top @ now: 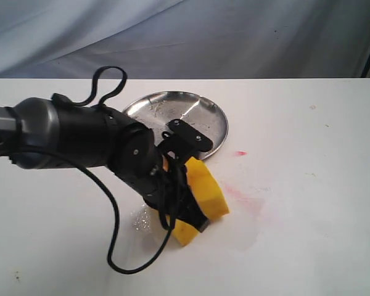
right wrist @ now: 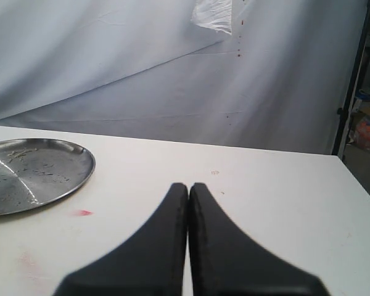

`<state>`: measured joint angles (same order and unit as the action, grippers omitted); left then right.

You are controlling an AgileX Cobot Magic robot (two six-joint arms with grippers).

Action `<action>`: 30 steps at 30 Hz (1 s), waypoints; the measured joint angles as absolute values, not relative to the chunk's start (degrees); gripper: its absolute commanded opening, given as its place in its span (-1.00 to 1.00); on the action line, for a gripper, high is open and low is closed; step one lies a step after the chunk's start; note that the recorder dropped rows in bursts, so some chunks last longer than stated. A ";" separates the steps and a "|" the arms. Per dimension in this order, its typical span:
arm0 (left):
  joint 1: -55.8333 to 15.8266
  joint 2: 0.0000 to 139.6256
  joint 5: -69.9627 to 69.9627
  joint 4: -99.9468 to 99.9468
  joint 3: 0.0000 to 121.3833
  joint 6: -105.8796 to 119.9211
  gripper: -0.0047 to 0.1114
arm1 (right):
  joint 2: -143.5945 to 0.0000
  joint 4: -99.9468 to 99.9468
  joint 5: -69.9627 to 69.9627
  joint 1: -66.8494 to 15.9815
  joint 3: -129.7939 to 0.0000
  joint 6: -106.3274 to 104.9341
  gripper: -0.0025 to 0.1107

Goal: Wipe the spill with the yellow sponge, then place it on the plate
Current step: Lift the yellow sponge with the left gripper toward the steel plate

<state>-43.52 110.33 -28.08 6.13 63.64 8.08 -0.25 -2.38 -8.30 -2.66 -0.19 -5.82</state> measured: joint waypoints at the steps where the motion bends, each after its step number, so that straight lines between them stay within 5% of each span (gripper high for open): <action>1: -42.67 109.69 -27.94 6.13 62.67 8.08 -0.92 | -0.25 -2.38 -8.30 -2.66 -0.19 -5.82 -0.96; 20: -35.01 101.09 -22.72 5.48 53.78 1.17 -0.92 | -0.25 -2.38 -8.30 -2.66 -0.19 -5.82 -0.96; 30: -35.01 90.05 -4.16 5.48 46.30 -2.16 -0.92 | -0.25 -2.38 -8.30 -2.66 -0.19 -5.82 -0.96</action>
<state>-35.01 90.05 -4.16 5.48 46.30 -2.16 -0.25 -2.38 -8.30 -2.66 -0.19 -5.82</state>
